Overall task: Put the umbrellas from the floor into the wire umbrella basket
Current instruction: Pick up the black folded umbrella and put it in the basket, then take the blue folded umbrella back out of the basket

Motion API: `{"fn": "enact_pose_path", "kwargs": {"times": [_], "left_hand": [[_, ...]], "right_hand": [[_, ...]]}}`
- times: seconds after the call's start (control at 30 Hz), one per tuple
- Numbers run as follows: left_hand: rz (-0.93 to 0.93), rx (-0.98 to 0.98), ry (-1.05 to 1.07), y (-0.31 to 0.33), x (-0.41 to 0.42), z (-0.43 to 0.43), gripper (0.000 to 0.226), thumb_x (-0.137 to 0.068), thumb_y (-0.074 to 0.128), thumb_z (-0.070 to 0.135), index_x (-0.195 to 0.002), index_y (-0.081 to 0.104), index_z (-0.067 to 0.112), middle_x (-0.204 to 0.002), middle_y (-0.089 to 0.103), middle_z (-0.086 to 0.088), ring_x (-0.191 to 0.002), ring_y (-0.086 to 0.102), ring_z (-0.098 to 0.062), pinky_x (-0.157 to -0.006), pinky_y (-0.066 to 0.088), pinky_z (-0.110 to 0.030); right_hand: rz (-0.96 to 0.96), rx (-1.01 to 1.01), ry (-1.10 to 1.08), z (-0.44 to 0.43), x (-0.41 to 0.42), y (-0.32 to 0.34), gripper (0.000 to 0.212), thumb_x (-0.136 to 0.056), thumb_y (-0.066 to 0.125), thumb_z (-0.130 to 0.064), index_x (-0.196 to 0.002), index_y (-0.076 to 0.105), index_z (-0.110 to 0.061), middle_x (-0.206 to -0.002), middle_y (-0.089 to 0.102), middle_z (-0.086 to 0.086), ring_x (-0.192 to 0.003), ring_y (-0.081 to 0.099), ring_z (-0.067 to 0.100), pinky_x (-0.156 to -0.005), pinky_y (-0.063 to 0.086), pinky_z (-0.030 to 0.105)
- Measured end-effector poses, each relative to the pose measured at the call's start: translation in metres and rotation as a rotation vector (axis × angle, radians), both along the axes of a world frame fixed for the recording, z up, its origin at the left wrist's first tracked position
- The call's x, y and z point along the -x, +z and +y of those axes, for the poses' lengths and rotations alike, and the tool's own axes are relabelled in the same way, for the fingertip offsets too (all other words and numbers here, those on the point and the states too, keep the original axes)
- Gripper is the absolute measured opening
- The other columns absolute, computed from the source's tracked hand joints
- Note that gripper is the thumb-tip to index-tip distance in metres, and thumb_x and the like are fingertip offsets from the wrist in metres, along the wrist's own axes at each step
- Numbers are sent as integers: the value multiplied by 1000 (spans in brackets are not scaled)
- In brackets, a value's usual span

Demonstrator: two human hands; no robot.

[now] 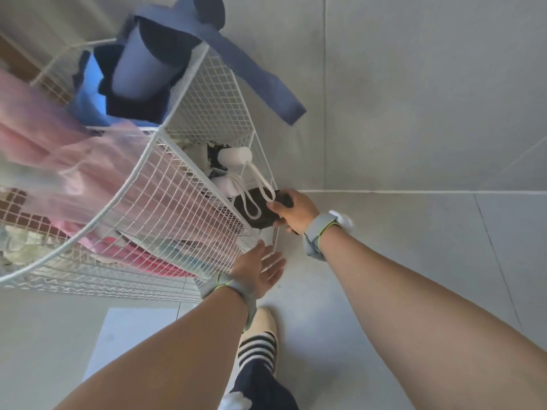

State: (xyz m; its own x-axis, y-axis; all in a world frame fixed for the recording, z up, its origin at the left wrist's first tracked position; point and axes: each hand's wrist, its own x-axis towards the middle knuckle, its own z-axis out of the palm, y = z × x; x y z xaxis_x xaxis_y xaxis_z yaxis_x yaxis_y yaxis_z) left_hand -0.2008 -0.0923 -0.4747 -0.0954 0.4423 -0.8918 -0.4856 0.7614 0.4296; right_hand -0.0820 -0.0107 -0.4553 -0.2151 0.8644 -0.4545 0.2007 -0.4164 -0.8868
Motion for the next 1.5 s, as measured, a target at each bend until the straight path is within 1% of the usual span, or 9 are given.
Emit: {"fn": "enact_pose_path", "kwargs": {"times": [0.17, 0.33, 0.6, 0.7, 0.77, 0.9, 1.1, 1.37, 1.5], "left_hand": [[22, 37, -49, -4, 3, 0, 27, -96, 53, 35, -94, 60, 9, -99, 66, -10, -84, 65, -25, -69, 51, -33], [49, 49, -60, -3, 2, -4, 23, -95, 55, 30, -93, 60, 7, -96, 66, -12, -82, 66, -26, -73, 54, -33], [67, 55, -76, 3, 5, -6, 21, -96, 54, 27, -92, 59, 7, -93, 65, -11, -79, 64, -25, -72, 53, -31], [80, 62, -74, 4, 4, -5, 20, -96, 55, 26, -92, 60, 7, -92, 66, -10, -78, 65, -25, -70, 53, -31], [92, 66, -74, 5, 1, -4, 19, -95, 56, 25, -92, 62, 7, -91, 66, -10, -78, 64, -25, -69, 53, -32], [119, 51, -52, 4, -5, -4, 15, -97, 50, 16, -86, 59, 10, -85, 62, -8, -78, 58, -22, -84, 48, -37], [100, 36, -86, 20, -1, -4, 17, -95, 56, 22, -87, 61, 8, -87, 65, -9, -76, 63, -23, -69, 53, -31], [109, -56, -116, 82, 3, -12, 10, -95, 56, 16, -91, 59, 7, -89, 64, -13, -74, 63, -26, -64, 48, -30], [80, -118, -136, 124, 6, -21, 12, -95, 56, 14, -92, 62, 5, -92, 68, -14, -83, 64, -29, -71, 48, -31]], "right_hand": [[32, -102, 148, -1, 7, -7, 39, -86, 68, -12, -123, 59, -3, -114, 68, 18, -81, 68, 28, -66, 53, 18], [-207, -171, 343, -2, 39, -18, 24, -94, 55, -27, -117, 63, -26, -81, 64, -2, -77, 61, 22, -70, 44, 25], [-269, -178, 259, -5, 35, -26, 29, -98, 48, -27, -123, 64, -27, -109, 70, 0, -98, 65, 19, -87, 47, 24], [-179, -193, -73, -9, 27, -23, 14, -87, 65, -22, -97, 75, -21, -94, 74, -6, -79, 67, 4, -73, 46, 9], [-185, -84, -181, -6, 31, -14, 17, -83, 68, -32, -74, 75, -18, -75, 72, -3, -65, 64, 11, -58, 45, 18], [-339, -40, 69, -16, 55, -5, 54, -91, 51, -46, -47, 49, -15, -53, 55, 4, -55, 53, 25, -53, 37, 26], [-227, 5, 70, -21, 32, 2, 45, -92, 49, -48, -90, 79, -13, -96, 76, 10, -81, 67, 26, -75, 49, 29], [-273, -19, 14, -22, -29, 44, 33, -92, 53, -37, -91, 78, -16, -98, 74, 6, -97, 67, 25, -85, 46, 29], [-187, -52, -23, -25, -47, 82, 28, -96, 52, -24, -97, 74, -7, -105, 73, 19, -105, 66, 36, -100, 47, 48]]}}
